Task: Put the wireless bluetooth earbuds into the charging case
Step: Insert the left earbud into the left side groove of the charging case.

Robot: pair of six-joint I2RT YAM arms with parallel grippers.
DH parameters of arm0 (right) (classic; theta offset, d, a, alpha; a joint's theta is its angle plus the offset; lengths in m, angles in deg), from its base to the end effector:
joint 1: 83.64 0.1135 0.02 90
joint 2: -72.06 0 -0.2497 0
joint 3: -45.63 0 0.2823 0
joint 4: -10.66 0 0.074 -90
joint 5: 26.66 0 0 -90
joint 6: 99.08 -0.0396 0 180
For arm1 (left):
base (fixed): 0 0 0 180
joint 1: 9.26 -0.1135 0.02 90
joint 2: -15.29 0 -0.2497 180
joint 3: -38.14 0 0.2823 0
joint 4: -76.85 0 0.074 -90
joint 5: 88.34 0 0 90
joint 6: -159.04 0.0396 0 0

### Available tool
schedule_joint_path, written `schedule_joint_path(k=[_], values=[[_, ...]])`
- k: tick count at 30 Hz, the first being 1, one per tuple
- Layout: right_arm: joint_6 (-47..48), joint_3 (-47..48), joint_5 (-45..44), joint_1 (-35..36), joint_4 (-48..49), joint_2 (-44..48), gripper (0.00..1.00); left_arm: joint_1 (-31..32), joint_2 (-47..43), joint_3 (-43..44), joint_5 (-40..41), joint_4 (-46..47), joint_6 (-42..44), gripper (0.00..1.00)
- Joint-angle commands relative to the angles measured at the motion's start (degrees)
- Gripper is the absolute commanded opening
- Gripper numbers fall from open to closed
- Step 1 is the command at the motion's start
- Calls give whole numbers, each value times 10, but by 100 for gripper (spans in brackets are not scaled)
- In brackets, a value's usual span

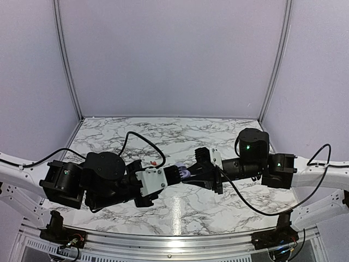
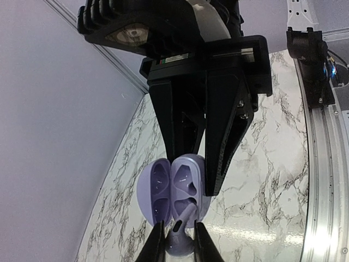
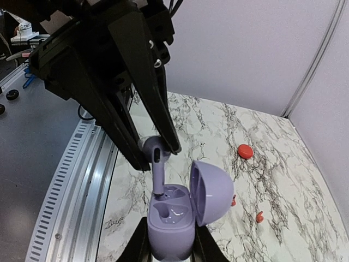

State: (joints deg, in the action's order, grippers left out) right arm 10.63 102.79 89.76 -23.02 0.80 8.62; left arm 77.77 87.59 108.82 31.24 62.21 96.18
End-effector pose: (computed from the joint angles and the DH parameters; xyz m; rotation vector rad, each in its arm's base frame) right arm 0.1289 0.2649 0.2755 -1.4778 1.2326 0.9146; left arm 0.0366 -0.3289 0.3130 1.3099 1.2701 -0.2606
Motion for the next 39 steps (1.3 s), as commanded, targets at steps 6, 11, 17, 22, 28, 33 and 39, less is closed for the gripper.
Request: schedule_joint_path(k=[6,11,17,22,28,33,39], values=[[-5,26,1,6,-6,-1,0,4,16,27,25,-17,-2,9],[-6,28,-3,6,-8,-6,0,5,18,31,23,-20,0,8],[-14,30,-2,6,-3,-12,0,4,28,42,12,-28,2,8],[-18,25,-1,6,4,-10,0,4,34,45,2,-34,3,7],[-32,14,6,5,31,-8,0,5,42,53,-10,-51,2,10],[-31,9,10,6,39,-6,0,5,44,57,-17,-62,1,18],[-33,-4,11,6,49,8,0,4,45,58,-22,-65,-1,29]])
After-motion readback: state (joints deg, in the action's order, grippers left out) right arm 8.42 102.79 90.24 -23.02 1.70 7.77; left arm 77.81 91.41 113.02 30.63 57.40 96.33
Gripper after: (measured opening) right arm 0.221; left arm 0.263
